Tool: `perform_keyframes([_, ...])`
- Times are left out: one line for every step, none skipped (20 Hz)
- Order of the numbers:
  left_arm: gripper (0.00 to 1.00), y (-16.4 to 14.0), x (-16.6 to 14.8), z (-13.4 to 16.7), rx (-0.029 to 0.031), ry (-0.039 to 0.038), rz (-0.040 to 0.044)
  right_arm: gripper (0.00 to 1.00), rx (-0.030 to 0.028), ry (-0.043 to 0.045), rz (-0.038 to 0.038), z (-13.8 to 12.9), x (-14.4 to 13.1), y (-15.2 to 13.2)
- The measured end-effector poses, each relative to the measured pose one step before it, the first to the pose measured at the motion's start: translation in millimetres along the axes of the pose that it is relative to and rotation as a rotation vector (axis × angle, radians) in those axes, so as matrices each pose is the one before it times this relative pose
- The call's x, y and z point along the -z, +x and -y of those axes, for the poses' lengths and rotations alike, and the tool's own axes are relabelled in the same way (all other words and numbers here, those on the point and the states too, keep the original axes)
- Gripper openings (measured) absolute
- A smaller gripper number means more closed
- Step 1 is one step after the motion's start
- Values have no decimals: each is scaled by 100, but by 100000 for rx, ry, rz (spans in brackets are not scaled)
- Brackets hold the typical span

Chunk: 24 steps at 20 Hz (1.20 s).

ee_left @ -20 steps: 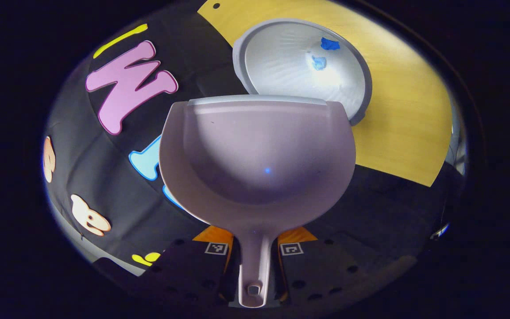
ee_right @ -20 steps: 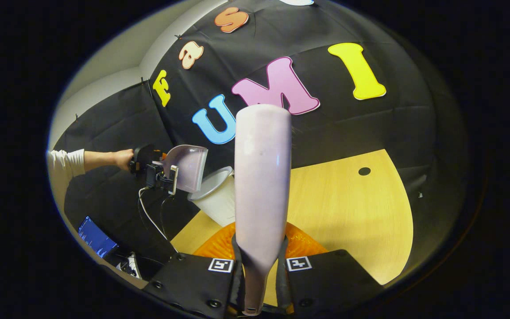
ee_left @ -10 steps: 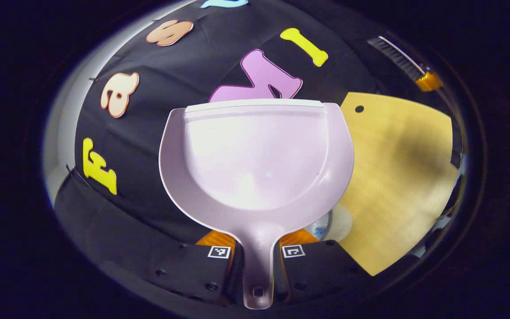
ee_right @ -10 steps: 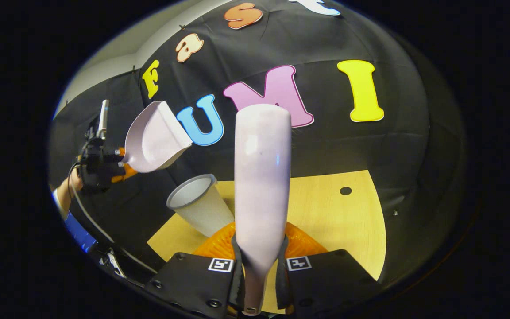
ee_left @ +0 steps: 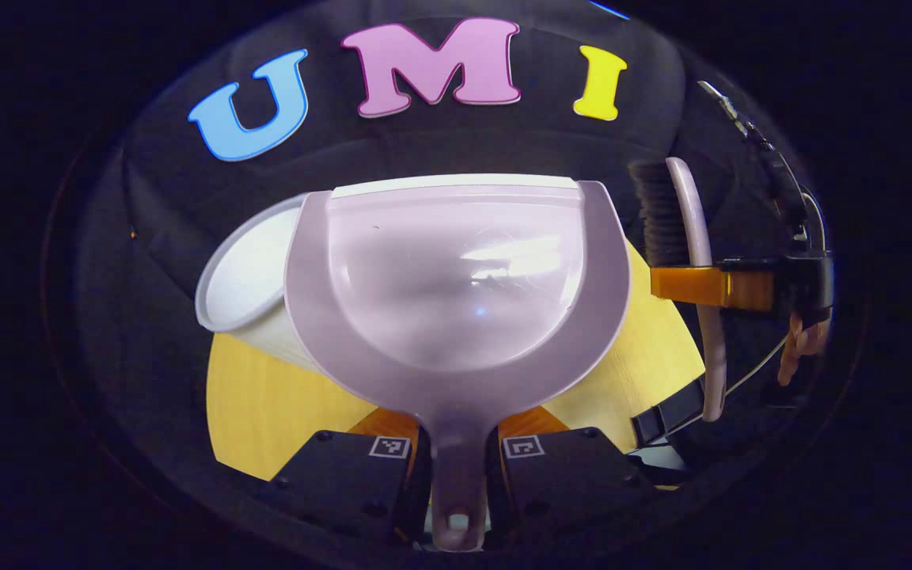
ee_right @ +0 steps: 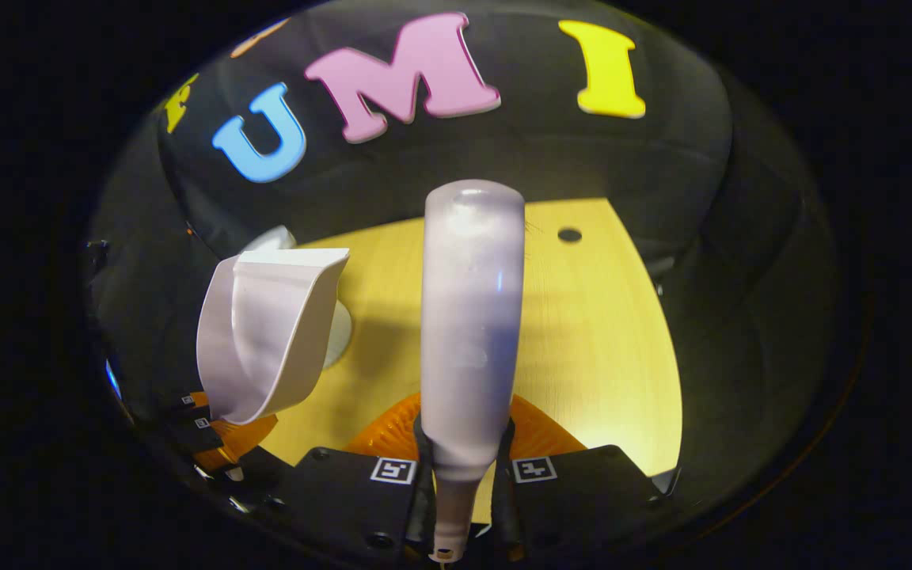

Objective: Pick up the small broom and dustpan from the desktop, sweep the trash into the dustpan with the broom, and then empty the trash into the garbage bin.

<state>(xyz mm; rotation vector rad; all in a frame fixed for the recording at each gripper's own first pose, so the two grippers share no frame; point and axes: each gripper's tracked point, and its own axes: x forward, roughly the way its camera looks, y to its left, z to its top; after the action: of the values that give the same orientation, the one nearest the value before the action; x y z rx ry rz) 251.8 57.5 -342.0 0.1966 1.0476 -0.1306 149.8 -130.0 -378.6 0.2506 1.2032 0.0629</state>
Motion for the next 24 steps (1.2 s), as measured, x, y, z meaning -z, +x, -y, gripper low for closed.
perform_keyframes([27,2499,1878,534,1636,-4506,-6298,30,2783,-316,-7740,646,2212,2059])
perform_keyframes([26,2155,1658,-301,820,-4444,-7312,30,1657,1217,-7680,-122,1416,2195])
perform_keyframes([26,1870,1621,-514,-337,-2910,-6895,30,1475,122,-6302,-144,1030,2183])
perform_keyframes([27,1668,810,-477,-171,-2422,-5762,30,625,-276,-5294,-517,745,1750])
perform_keyframes([27,1500,421,-452,-258,-1902,-4463,30,1531,-1023,-6394,-234,444,1294])
perform_keyframes([27,116,-334,-246,-32,-1162,-3438,30,1300,-1241,-2985,-239,-292,1435])
perform_keyframes([27,78,-358,-342,-488,-1023,-1877,30,1669,277,-3912,29,-343,688])
perform_keyframes([26,-422,-322,341,-438,-70,-1343,30,1884,35,-1626,355,-728,639])
perform_keyframes([27,-610,-250,242,-507,139,-1012,30,2744,-1126,-1491,505,622,1486])
perform_keyframes([27,-129,-36,317,-66,788,-625,30,1114,-733,-2385,44,-250,998])
perform_keyframes([27,-309,-355,323,127,176,-730,30,1522,141,-1860,221,472,659])
perform_keyframes([27,34,-147,410,240,325,-981,30,842,2,-894,-54,336,235])
perform_keyframes([27,1,-240,503,793,907,-1145,30,1008,-768,-1070,-111,285,352])
perform_keyframes([27,-159,-267,-35,-619,622,-1010,30,1487,-879,-874,157,95,263])
perform_keyframes([27,255,-248,-227,-2144,1680,-26,30,1476,-712,-1135,128,150,316])
perform_keyframes([29,-83,290,160,-1127,1345,-703,31,570,966,-1384,-60,113,-136])
perform_keyframes([27,-32,50,143,370,567,-603,31,-952,2702,1063,-129,-511,164])
perform_keyframes([27,339,46,-251,378,323,-663,30,448,503,-928,35,-48,125])
perform_keyframes([27,283,275,-135,182,411,-1964,31,177,-7,-1039,-116,99,-140])
perform_keyframes([27,-233,16,100,-121,145,-1721,34,677,-680,-1903,100,211,-40])
perform_keyframes([27,382,-185,-4,-83,895,493,29,238,324,-976,-81,19,-54])
perform_keyframes([27,53,174,-55,133,390,-1234,37,300,-37,-1104,6,53,246])
perform_keyframes([27,-124,-35,-66,179,280,-494,39,-102,144,-649,39,-76,109])
perform_keyframes([28,25,102,108,351,-93,-972,39,-80,-41,-930,118,-17,157])
